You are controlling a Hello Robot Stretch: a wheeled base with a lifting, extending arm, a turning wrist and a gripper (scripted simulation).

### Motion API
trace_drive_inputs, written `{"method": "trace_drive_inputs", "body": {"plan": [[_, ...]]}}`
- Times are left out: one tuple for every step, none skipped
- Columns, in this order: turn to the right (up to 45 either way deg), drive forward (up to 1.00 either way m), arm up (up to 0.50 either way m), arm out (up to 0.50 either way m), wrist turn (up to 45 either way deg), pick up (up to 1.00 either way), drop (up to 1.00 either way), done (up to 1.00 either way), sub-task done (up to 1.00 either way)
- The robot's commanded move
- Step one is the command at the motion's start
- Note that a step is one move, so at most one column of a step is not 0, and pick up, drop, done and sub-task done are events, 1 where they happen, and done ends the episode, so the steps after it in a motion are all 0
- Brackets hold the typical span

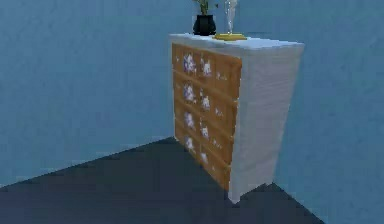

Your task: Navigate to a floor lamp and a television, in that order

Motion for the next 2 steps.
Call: {"method": "trace_drive_inputs", "body": {"plan": [[-45.0,0.00,0.00,0.00,0.0,0.00,0.00,0.00,0.00],[-42.0,0.00,0.00,0.00,0.0,0.00,0.00,0.00,0.00]]}}
